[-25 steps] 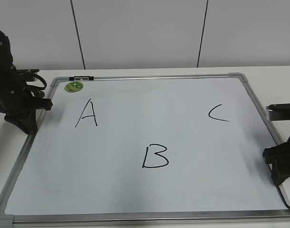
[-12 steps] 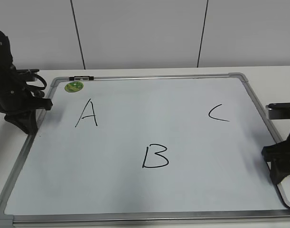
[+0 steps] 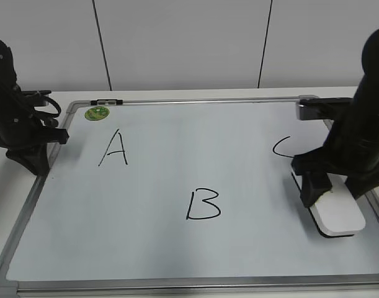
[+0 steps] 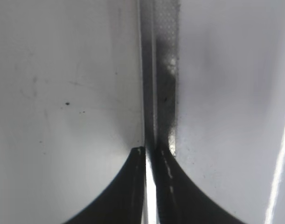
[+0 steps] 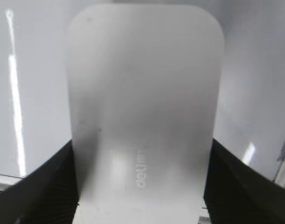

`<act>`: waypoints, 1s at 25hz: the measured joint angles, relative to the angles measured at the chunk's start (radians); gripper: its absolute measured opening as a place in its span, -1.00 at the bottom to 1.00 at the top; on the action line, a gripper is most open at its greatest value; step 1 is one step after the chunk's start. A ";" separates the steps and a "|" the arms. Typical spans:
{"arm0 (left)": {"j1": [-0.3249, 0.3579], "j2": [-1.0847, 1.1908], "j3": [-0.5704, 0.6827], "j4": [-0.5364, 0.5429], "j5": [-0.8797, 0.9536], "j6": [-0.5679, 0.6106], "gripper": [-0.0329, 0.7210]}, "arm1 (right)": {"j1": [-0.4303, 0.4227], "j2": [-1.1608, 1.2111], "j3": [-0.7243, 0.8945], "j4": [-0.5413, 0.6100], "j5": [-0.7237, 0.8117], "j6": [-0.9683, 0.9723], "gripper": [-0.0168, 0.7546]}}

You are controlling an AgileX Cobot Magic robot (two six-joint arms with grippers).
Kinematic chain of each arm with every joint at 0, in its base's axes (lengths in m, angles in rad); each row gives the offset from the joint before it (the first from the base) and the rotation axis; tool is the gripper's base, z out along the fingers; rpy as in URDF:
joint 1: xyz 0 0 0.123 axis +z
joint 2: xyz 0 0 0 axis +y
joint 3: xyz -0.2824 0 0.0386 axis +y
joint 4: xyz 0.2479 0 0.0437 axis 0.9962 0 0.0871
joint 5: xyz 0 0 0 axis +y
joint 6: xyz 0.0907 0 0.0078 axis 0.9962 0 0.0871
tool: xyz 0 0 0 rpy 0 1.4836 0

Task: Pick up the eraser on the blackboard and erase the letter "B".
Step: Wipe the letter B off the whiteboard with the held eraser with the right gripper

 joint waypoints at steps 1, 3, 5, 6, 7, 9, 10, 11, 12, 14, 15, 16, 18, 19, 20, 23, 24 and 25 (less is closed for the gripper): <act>0.000 0.000 0.000 0.000 0.000 0.000 -0.80 | 0.011 0.016 -0.026 0.010 0.014 -0.002 0.40; 0.000 0.000 0.000 0.000 0.000 0.000 -0.80 | 0.030 0.058 -0.083 0.020 0.048 -0.002 0.40; 0.000 0.000 0.000 0.000 0.000 0.000 -0.80 | 0.044 0.100 -0.139 0.020 0.081 -0.002 0.40; 0.000 0.000 0.000 0.000 0.000 0.000 -0.80 | 0.051 0.115 -0.159 0.020 0.093 -0.004 0.40; 0.000 0.000 0.000 0.000 0.000 0.000 -0.80 | 0.058 0.137 -0.189 0.020 0.110 -0.004 0.40; 0.000 0.000 0.000 0.000 0.000 0.000 -0.80 | 0.086 0.174 -0.246 0.020 0.141 -0.004 0.40; 0.000 0.000 0.000 0.000 0.000 0.000 -0.80 | 0.106 0.197 -0.286 0.016 0.156 -0.004 0.40; 0.000 0.000 0.000 0.000 0.000 0.000 -0.80 | 0.124 0.215 -0.309 0.016 0.164 -0.004 0.40; 0.000 0.000 0.000 0.000 0.000 0.000 -0.80 | 0.141 0.230 -0.332 0.016 0.173 -0.002 0.40; 0.000 0.000 0.000 0.000 0.000 0.000 -0.80 | 0.164 0.254 -0.366 0.008 0.183 0.005 0.40; 0.000 0.000 0.000 0.000 0.000 0.000 -0.80 | 0.196 0.282 -0.400 0.002 0.194 0.012 0.40; 0.000 0.000 0.000 0.000 0.000 0.000 -0.80 | 0.211 0.299 -0.417 0.000 0.199 0.016 0.40; 0.000 0.000 0.000 0.000 0.000 0.000 -0.80 | 0.248 0.338 -0.451 -0.004 0.203 0.020 0.40; 0.000 0.000 0.000 0.000 0.000 0.000 -0.80 | 0.262 0.352 -0.462 -0.008 0.203 0.025 0.40; 0.000 0.000 0.000 0.000 0.000 0.000 -0.80 | 0.276 0.366 -0.473 -0.014 0.203 0.030 0.40; 0.000 0.000 0.000 -0.002 0.000 0.000 -0.80 | 0.312 0.398 -0.489 -0.045 0.192 0.058 0.40; 0.000 0.000 0.000 -0.002 0.000 0.000 -0.80 | 0.322 0.405 -0.489 -0.054 0.178 0.071 0.40; 0.000 0.000 0.000 -0.002 0.000 0.000 -0.80 | 0.326 0.410 -0.489 -0.059 0.168 0.075 0.40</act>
